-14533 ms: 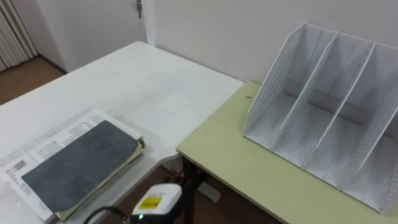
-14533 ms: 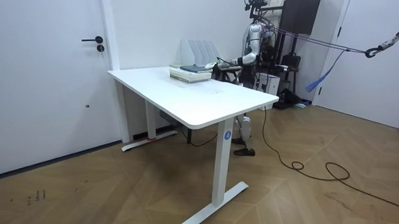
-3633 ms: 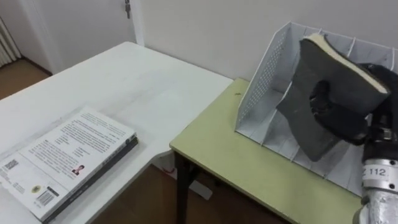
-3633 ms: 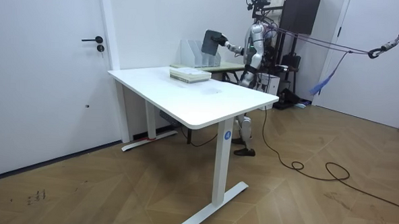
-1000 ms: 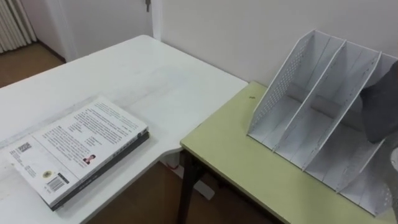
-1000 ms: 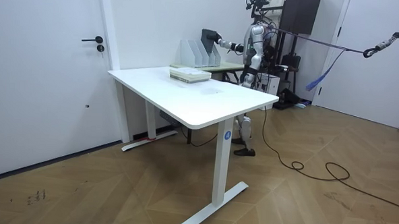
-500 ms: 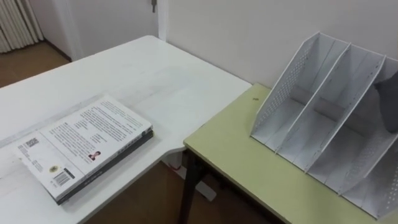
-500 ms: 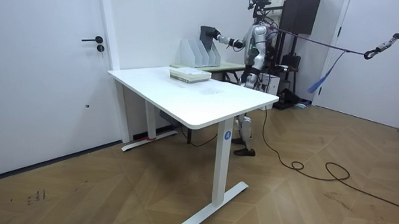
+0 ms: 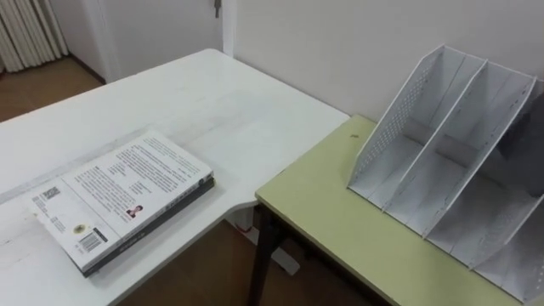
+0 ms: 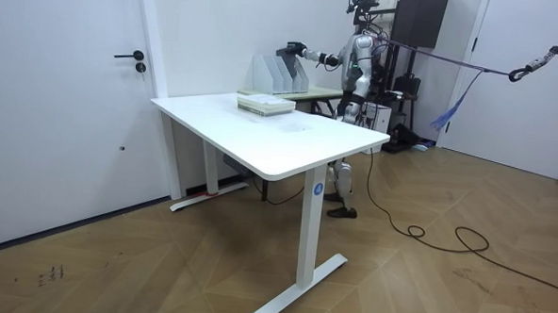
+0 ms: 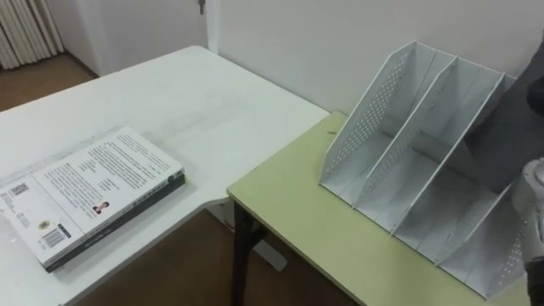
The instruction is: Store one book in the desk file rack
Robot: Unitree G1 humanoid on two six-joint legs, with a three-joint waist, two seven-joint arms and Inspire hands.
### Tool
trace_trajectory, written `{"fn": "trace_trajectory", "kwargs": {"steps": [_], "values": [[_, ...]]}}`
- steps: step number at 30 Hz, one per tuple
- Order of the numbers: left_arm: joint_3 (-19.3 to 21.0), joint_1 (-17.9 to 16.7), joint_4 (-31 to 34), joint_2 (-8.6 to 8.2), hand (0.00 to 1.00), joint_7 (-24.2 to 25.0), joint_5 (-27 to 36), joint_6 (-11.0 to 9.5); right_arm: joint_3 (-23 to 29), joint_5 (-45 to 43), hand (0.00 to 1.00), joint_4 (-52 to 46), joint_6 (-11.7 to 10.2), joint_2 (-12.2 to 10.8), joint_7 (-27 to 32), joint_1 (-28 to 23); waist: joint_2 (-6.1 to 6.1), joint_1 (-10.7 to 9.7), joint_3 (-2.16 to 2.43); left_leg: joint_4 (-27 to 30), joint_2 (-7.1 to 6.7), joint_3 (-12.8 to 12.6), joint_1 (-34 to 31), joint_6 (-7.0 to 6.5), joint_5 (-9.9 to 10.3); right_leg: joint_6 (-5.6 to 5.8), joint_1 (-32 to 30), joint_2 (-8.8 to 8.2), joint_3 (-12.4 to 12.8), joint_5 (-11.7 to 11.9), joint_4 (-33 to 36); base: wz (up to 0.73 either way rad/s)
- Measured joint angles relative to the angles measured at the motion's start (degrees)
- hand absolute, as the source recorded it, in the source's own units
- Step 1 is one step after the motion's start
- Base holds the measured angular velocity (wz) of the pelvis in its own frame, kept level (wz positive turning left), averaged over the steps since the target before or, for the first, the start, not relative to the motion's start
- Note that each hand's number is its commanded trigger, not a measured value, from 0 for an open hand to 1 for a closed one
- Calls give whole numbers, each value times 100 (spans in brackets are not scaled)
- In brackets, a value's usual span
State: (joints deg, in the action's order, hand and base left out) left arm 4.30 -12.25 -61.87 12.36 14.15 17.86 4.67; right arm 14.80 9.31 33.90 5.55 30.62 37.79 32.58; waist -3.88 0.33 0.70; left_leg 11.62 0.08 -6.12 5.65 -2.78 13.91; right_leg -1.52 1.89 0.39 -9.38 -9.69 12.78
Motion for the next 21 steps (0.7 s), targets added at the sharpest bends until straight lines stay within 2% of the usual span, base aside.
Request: {"fn": "trace_trajectory", "kwargs": {"steps": [2,8,21], "values": [[0,-2,8,6,0,-2,0,6,-2,44,0,-1,15,119,-2,19,-9,10,1,0,-2,-7,0,0,0,0,2,-6,-5,0,0,0],[-1,-11,6,65,0,-12,-5,30,-3,172,0,-1,42,258,3,131,-67,12,20,1,1,-15,6,2,-2,-1,13,-1,-3,1,-11,0],[-4,-21,3,124,0,-137,-5,38,-3,178,0,-1,42,277,21,131,-82,28,-19,-19,1,-16,-6,2,-2,-1,13,-4,-6,3,-11,0]]}}
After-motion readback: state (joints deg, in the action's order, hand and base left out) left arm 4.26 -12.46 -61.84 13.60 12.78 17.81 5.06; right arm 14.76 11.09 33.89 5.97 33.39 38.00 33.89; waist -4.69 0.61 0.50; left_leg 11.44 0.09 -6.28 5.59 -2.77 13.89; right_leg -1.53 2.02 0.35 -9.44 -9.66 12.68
